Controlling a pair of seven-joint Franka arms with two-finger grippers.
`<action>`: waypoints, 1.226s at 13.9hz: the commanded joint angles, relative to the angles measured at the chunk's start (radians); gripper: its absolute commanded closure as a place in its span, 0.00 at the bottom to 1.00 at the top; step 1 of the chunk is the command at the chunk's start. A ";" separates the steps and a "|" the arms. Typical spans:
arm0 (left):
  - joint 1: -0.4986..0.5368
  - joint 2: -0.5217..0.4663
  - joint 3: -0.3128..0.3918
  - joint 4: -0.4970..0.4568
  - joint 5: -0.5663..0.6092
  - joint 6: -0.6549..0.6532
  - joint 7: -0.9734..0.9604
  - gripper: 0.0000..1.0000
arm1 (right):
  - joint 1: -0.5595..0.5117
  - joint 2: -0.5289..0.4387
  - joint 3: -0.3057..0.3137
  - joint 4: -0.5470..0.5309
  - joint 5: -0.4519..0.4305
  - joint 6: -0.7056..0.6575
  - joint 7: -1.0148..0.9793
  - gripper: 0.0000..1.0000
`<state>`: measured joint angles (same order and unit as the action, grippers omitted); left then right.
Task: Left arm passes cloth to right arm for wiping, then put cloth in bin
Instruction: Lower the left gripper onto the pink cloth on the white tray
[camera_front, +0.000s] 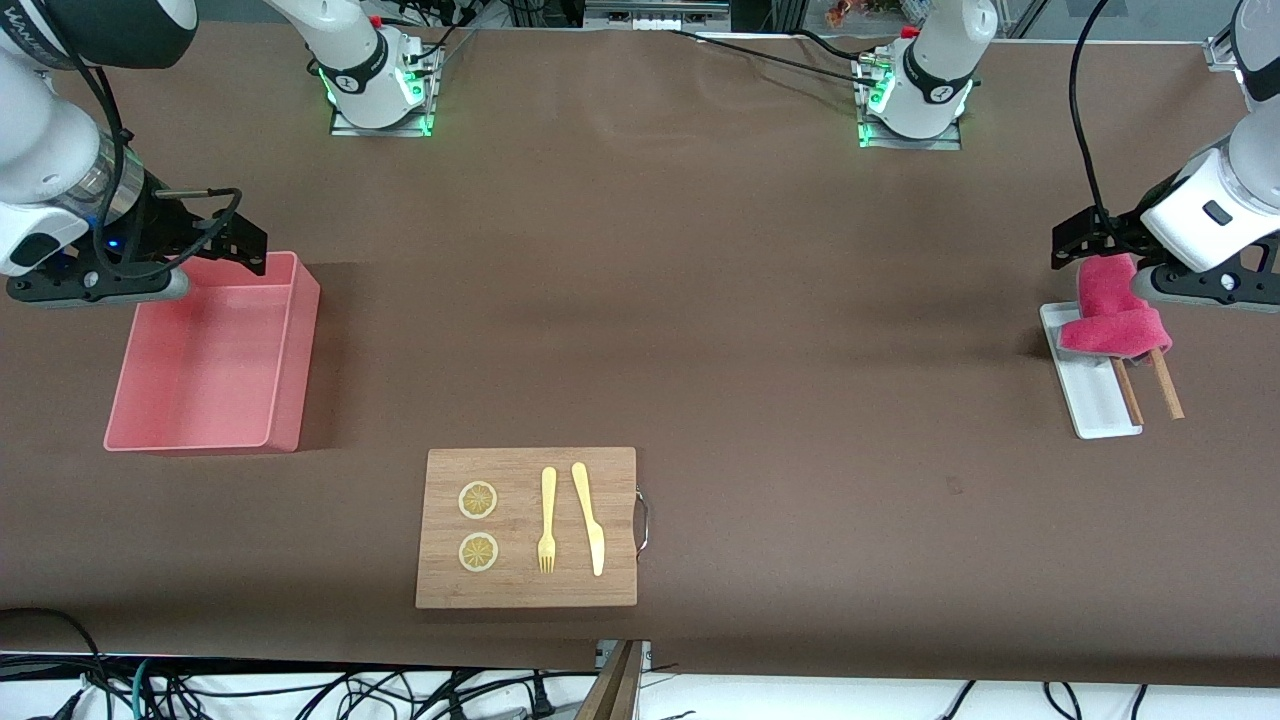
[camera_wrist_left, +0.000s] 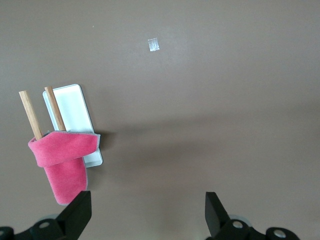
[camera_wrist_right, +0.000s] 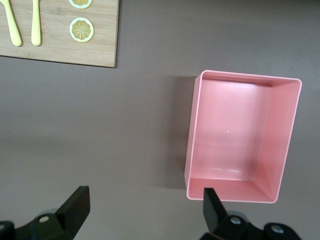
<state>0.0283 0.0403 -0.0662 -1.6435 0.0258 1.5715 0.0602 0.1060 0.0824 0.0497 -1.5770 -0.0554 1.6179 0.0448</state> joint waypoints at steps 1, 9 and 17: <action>0.018 -0.027 -0.014 -0.022 -0.023 0.013 -0.008 0.00 | -0.002 0.010 0.005 0.026 -0.011 -0.009 0.000 0.00; 0.009 -0.002 -0.020 -0.009 -0.012 0.004 -0.010 0.00 | 0.000 0.010 0.005 0.026 -0.014 -0.007 0.000 0.00; 0.013 0.012 -0.020 0.014 -0.011 -0.028 -0.003 0.00 | 0.000 0.010 0.005 0.026 -0.012 -0.007 0.006 0.00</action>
<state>0.0293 0.0451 -0.0784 -1.6485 0.0258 1.5562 0.0597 0.1066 0.0825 0.0505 -1.5753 -0.0554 1.6179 0.0448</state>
